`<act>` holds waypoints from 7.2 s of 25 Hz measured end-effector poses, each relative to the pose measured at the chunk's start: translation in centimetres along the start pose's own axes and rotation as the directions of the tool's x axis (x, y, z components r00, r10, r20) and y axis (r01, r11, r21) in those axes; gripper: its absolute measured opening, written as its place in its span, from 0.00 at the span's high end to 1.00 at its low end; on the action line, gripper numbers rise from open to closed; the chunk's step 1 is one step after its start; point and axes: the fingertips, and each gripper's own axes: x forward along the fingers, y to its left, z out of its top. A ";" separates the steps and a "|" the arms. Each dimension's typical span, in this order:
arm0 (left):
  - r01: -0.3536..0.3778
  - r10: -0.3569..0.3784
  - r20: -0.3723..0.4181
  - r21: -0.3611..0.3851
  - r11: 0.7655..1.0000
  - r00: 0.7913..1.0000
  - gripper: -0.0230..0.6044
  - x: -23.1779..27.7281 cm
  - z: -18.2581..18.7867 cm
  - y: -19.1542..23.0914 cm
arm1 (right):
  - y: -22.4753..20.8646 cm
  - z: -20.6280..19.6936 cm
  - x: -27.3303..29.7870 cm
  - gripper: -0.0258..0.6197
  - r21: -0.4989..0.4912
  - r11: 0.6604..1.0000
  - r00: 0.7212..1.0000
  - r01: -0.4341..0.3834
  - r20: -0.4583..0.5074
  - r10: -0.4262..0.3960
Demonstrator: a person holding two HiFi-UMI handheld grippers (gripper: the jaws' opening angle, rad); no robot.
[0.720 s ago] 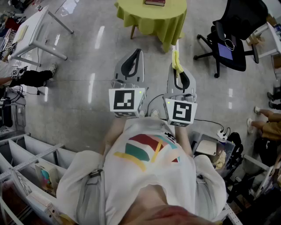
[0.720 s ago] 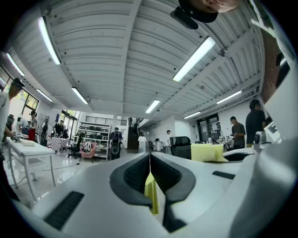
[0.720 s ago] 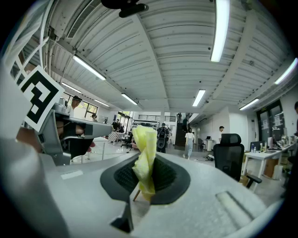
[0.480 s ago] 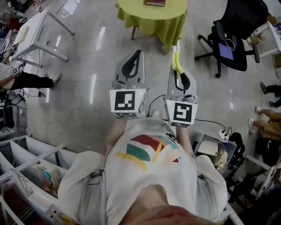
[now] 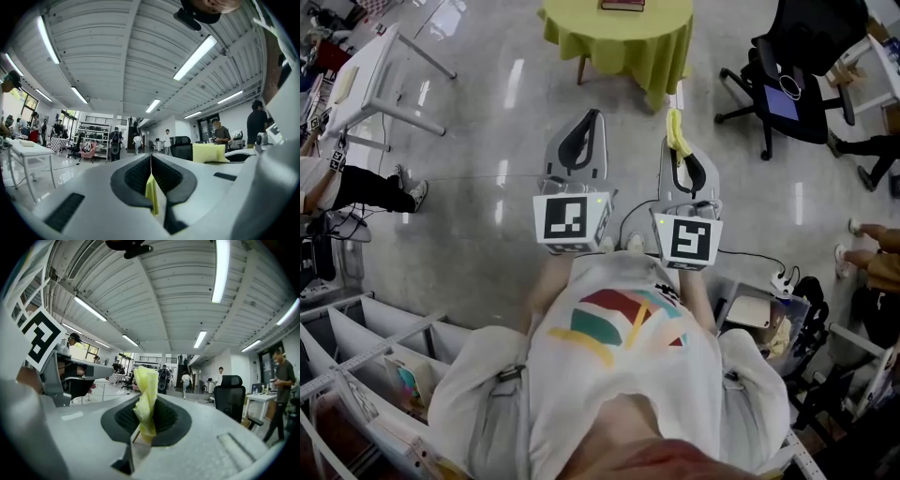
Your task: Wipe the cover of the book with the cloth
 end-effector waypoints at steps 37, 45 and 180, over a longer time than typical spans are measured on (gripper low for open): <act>-0.045 0.044 0.039 0.030 0.999 0.998 0.94 5.7 -0.1 -5.0 | -8.8 -2.6 0.9 0.91 0.063 0.998 1.000 -0.010 0.016 0.009; -0.020 0.019 0.066 0.024 0.999 0.998 0.94 9.8 -0.4 -3.7 | -10.1 -2.2 4.2 0.91 0.021 1.000 0.999 -0.001 0.045 0.000; -0.146 -0.185 -0.691 -0.392 0.908 0.699 0.58 61.0 -34.1 25.0 | -22.6 -4.6 58.1 0.91 -0.040 0.996 0.959 0.081 -0.269 -0.089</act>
